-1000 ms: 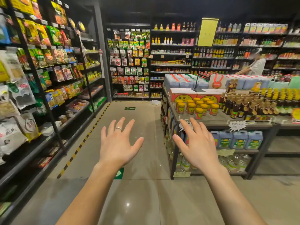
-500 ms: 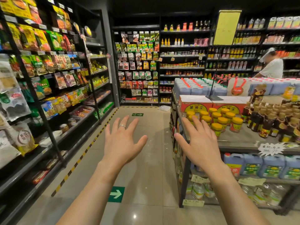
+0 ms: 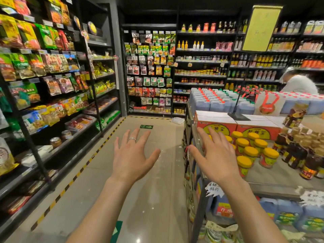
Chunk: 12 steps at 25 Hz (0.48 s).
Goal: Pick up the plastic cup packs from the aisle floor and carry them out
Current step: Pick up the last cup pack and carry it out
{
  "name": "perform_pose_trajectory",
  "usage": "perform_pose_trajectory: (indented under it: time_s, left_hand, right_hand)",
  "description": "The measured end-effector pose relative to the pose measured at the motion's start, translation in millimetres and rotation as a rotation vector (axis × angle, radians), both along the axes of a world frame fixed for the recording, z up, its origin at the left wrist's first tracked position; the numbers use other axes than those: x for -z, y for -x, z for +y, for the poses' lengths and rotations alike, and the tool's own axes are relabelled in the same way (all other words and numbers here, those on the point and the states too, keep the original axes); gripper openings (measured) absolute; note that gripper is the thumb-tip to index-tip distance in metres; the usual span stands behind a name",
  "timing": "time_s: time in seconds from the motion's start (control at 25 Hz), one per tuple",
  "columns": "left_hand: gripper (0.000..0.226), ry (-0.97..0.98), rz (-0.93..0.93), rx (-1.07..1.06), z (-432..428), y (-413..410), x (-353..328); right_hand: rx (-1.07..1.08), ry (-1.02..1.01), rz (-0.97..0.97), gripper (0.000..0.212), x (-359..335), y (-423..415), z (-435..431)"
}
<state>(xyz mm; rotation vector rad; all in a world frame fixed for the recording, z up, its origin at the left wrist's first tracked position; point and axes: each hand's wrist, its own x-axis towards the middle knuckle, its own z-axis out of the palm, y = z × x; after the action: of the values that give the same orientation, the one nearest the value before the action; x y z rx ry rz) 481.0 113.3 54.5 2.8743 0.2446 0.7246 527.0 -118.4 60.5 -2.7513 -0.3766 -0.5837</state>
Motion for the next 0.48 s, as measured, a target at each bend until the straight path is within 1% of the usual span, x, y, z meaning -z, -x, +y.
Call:
perform_pose_trajectory:
  time_s: [0.08, 0.2, 0.24, 0.32, 0.4, 0.48]
  left_hand:
    - [0.072, 0.004, -0.003, 0.002, 8.3, -38.2, 4.2]
    - [0.070, 0.021, -0.019, 0.008, 26.6, -94.2, 10.6]
    - [0.071, 0.030, -0.020, 0.011, 35.5, -116.4, 11.7]
    - [0.071, 0.032, -0.012, 0.021, 55.9, -164.7, 8.7]
    - [0.071, 0.023, -0.006, 0.024, 80.5, -215.0, 1.4]
    - [0.072, 0.016, -0.012, 0.028, 107.2, -263.9, -9.5]
  right_hand:
    - [0.016, 0.002, 0.005, 0.069, 2.8, -35.8, 8.6]
    - [0.020, -0.022, -0.022, 0.083, 7.9, -88.4, 25.4]
    - [0.025, -0.028, -0.026, 0.084, 8.3, -109.3, 33.8]
    - [0.040, -0.029, -0.027, 0.079, 3.7, -155.3, 54.5]
    - [0.066, -0.018, -0.015, 0.069, -3.5, -204.0, 81.0]
    - [0.088, -0.020, -0.025, 0.067, -10.4, -252.1, 107.5]
